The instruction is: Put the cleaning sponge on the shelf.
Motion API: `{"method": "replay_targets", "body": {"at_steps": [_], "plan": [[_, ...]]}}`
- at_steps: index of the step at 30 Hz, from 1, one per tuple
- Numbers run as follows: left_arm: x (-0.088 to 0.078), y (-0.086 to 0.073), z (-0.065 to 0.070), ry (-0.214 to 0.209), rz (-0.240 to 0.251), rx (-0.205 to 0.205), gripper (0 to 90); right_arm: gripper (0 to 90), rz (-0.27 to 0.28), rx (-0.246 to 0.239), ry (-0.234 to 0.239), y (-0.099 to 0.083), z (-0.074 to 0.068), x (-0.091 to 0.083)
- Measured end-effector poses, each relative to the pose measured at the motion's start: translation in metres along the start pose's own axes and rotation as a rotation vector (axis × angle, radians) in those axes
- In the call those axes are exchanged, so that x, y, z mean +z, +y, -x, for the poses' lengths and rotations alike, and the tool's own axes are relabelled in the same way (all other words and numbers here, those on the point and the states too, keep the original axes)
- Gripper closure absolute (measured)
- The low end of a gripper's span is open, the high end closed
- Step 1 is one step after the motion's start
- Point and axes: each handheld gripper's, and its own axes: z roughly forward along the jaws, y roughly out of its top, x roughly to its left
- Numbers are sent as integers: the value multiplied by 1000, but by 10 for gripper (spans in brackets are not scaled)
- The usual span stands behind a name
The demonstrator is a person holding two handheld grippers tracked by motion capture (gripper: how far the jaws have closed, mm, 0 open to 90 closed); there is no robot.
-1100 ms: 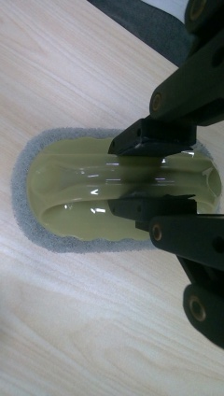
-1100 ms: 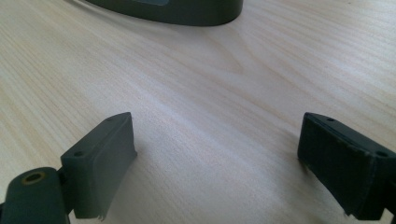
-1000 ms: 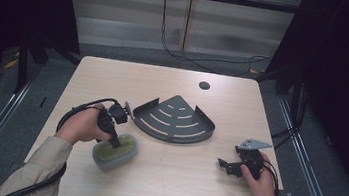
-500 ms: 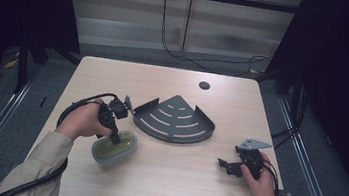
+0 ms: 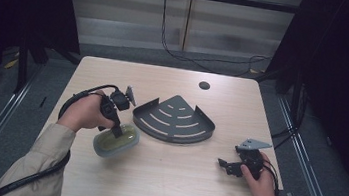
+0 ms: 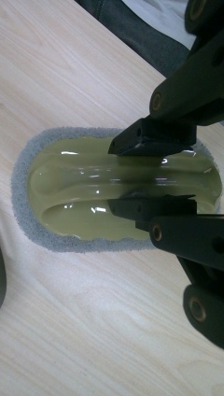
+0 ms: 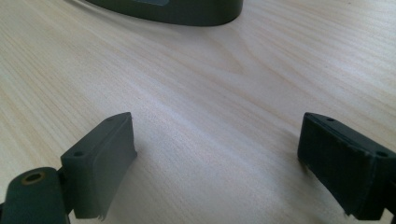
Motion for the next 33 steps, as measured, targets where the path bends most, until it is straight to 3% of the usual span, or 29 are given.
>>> {"method": "replay_targets", "body": {"at_steps": [14, 33], "plan": [[-19, 7, -5, -8, 18, -42, 713, 107, 0, 0, 0, 0, 0, 0], [-30, 23, -12, -22, 31, -81, 713, 107, -2, 0, 1, 0, 0, 0]]}}
